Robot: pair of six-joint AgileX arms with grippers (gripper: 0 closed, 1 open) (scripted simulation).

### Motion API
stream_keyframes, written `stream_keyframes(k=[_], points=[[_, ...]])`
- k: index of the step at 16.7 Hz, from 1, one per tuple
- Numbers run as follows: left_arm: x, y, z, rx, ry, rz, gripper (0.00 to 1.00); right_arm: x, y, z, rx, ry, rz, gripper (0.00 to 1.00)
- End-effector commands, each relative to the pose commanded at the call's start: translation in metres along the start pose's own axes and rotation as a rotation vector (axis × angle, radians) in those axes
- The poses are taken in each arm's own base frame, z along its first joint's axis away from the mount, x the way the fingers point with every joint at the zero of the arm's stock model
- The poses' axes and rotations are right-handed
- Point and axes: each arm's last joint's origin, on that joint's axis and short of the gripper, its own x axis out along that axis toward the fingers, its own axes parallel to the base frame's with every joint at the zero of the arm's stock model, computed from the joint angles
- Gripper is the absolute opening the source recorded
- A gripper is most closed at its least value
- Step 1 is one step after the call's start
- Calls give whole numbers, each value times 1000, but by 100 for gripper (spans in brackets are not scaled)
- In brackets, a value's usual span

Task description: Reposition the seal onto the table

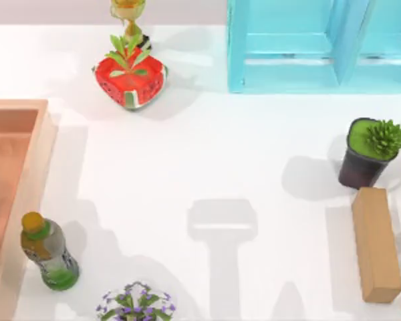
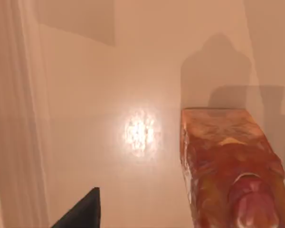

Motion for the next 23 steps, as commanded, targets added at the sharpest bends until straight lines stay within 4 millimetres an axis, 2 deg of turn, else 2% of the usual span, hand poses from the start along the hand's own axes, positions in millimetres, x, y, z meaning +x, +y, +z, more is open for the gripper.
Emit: stream_keyframes(k=[4,7,13,23], points=[[36,-1,-2,1,-2,1,100,0,0,0,0,0,0,100],[56,-3,-8,1,0,0,100,0,0,0,0,0,0,100],[61,-4,-9,1,-1,0,100,0,0,0,0,0,0,100],[61,-4,-9,1,-1,0,25,0,0,0,0,0,0,100]])
